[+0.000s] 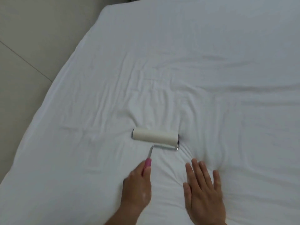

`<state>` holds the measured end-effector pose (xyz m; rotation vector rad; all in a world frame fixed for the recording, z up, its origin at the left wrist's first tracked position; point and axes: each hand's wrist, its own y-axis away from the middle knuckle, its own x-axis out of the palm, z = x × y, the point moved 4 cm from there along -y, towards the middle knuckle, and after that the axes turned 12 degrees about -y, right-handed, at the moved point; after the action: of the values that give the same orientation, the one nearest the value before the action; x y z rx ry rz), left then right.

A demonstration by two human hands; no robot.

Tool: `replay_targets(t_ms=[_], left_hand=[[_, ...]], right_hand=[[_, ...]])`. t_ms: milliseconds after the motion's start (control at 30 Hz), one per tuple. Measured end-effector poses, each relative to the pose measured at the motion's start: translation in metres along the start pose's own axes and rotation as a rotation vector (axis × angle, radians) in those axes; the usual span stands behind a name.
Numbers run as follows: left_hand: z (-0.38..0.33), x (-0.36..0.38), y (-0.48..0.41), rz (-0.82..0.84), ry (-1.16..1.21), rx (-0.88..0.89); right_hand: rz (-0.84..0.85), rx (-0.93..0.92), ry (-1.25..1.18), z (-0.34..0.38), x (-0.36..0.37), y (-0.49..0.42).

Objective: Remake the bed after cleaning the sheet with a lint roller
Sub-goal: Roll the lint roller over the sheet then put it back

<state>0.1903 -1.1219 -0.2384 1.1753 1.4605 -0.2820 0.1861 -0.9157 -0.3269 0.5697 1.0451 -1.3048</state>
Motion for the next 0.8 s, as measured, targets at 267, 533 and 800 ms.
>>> replay_targets(t_ms=[267,533,800], left_hand=[[-0.127,-0.042,-0.195,0.023,0.015,0.039],[-0.108,-0.037,-0.181,0.087,0.191,-0.044],[0.035,-0.013,0.026,0.194,0.246,-0.046]], right_hand=[[-0.064,-0.03,0.057,-0.009,0.013,0.002],[0.184,0.025,0.041,-0.012,0.02,0.002],[0.23,0.079,0.004,-0.004,0.007,-0.001]])
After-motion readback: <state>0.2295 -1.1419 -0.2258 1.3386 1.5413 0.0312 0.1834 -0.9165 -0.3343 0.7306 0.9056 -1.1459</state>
